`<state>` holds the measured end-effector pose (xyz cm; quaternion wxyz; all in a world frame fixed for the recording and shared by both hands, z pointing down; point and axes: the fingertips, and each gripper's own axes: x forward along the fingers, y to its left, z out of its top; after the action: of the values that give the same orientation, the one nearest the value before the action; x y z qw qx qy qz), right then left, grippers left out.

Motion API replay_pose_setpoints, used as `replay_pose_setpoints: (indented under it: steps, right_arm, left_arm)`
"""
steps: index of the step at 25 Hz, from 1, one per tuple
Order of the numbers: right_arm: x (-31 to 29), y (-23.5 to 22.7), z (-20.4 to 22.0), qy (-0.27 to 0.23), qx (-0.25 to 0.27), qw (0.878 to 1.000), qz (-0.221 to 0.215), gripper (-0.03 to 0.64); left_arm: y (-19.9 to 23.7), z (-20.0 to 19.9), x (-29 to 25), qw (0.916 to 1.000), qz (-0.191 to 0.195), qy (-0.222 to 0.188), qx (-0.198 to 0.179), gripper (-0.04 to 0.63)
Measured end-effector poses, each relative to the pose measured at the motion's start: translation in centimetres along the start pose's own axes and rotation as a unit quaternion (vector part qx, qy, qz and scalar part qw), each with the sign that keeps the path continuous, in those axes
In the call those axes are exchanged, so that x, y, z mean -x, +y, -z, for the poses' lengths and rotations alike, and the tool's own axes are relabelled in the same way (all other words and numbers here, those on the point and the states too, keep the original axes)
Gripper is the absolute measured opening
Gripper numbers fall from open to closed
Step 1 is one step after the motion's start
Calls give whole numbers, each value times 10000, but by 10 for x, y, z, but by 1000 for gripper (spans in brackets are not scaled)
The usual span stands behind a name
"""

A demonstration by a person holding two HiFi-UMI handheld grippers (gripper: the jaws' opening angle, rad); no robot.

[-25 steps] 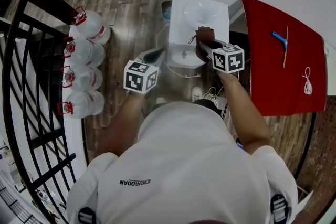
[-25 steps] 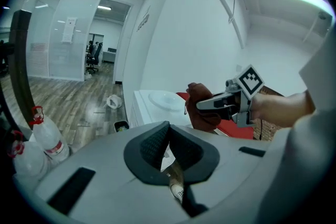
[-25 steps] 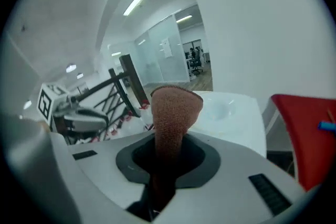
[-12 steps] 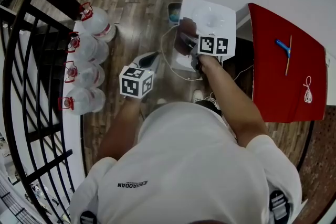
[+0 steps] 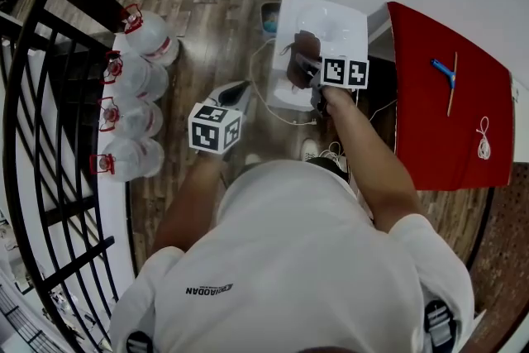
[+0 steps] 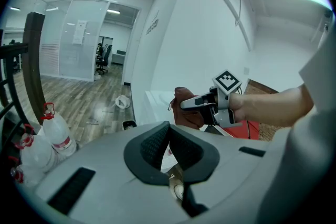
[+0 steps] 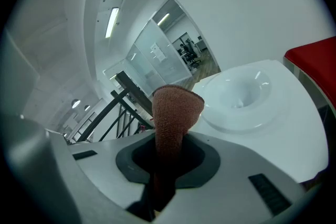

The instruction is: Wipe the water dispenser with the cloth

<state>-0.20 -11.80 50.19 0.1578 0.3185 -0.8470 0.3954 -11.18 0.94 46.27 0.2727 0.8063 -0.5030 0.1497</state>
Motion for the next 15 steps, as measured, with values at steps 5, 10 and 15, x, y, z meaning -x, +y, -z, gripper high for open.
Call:
replay_pose_setpoints:
  steps: [5, 10, 15]
  right_arm:
    - [27, -31, 0, -146, -231, 9994, 197, 54]
    - [54, -61, -1, -304, -441, 9979, 356, 54]
    - [81, -89, 4, -373, -512, 9963, 588, 54]
  left_arm:
    - [-16, -2, -13, 9998, 141, 90, -103, -11]
    - [-34, -2, -27, 9993, 262, 165, -211, -11]
    - [-44, 1, -34, 9988, 332, 243, -284, -11]
